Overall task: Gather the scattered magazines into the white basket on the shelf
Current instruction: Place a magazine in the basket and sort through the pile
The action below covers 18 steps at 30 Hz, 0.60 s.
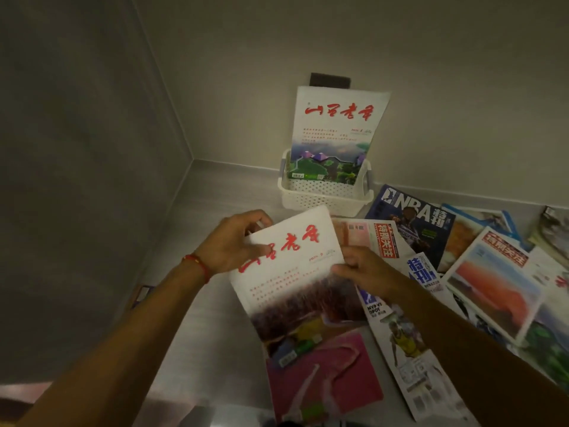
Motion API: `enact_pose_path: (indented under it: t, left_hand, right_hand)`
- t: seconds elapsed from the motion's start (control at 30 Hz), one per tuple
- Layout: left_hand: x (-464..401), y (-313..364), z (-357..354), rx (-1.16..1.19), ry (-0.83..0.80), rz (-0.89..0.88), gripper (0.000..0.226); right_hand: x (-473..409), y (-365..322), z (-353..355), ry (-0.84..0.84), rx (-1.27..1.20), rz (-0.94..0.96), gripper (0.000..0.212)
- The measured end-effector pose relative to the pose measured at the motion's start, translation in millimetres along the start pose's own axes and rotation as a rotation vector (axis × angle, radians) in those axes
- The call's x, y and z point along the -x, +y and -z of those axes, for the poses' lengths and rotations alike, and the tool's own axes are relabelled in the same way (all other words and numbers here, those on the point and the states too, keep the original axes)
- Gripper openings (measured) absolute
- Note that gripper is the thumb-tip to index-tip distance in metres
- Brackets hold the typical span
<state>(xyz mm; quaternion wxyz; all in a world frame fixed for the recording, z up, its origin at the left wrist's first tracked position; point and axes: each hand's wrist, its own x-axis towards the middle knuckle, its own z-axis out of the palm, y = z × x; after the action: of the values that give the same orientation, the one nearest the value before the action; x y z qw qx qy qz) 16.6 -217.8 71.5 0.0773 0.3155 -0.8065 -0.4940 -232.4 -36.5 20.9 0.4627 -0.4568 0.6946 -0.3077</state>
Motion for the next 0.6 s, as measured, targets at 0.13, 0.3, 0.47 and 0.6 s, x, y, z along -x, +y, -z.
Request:
enact_pose_path:
  t: [0.13, 0.3, 0.47, 0.6]
  left_hand:
    - [-28, 13, 4, -0.213, 0.573, 0.028, 0.063]
    - [-67, 32, -6, 0.059, 0.376, 0.147, 0.018]
    - [-125, 82, 20, 0.088, 0.575, -0.03, 0.007]
    - [-171, 93, 33, 0.102, 0.658, 0.047, 0.004]
  right_hand:
    - [-5, -20, 41, 0.201, -0.118, 0.097, 0.031]
    - [-23, -44, 96, 0.398, -0.115, 0.187, 0.03]
    - [-67, -82, 151, 0.594, -0.05, 0.282, 0.027]
    - [-105, -94, 180, 0.724, 0.259, 0.223, 0.029]
